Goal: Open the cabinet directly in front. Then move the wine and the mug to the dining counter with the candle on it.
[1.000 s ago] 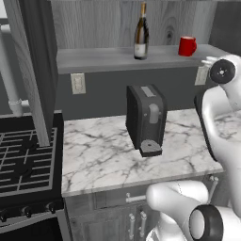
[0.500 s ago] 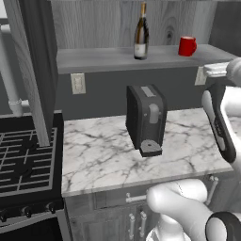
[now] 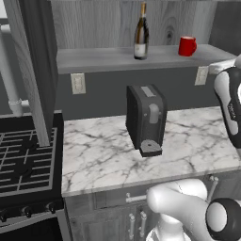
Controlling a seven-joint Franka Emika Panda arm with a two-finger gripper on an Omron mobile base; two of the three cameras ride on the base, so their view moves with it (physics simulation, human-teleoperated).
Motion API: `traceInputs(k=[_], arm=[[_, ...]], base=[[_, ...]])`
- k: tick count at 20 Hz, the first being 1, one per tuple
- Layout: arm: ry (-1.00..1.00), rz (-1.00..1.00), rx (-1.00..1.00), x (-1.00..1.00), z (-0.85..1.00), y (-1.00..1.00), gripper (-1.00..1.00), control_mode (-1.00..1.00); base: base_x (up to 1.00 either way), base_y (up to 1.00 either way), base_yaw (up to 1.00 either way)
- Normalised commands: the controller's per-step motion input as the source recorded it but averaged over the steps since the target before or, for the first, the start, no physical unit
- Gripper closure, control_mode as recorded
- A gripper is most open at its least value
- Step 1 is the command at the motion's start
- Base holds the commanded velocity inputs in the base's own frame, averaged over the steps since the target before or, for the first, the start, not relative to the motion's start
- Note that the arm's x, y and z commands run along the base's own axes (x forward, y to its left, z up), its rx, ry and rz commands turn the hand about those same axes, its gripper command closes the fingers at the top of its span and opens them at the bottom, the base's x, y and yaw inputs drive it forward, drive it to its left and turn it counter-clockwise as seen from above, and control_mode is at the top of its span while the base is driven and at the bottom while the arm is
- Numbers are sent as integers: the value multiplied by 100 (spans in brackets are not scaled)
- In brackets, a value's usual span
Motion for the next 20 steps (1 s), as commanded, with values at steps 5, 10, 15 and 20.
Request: traceInputs(k=[5,10,15,20], arm=[[0,-5,14,0,-6,0,-100,-100],[0,-15,31,0,-11,0,-100,-100],[0,-10,12,2,0,0,-100,-100],[0,0,0,0,1,0,-100,-100]], base=[[0,0,0],[0,0,0],[0,0,0],[0,0,0]])
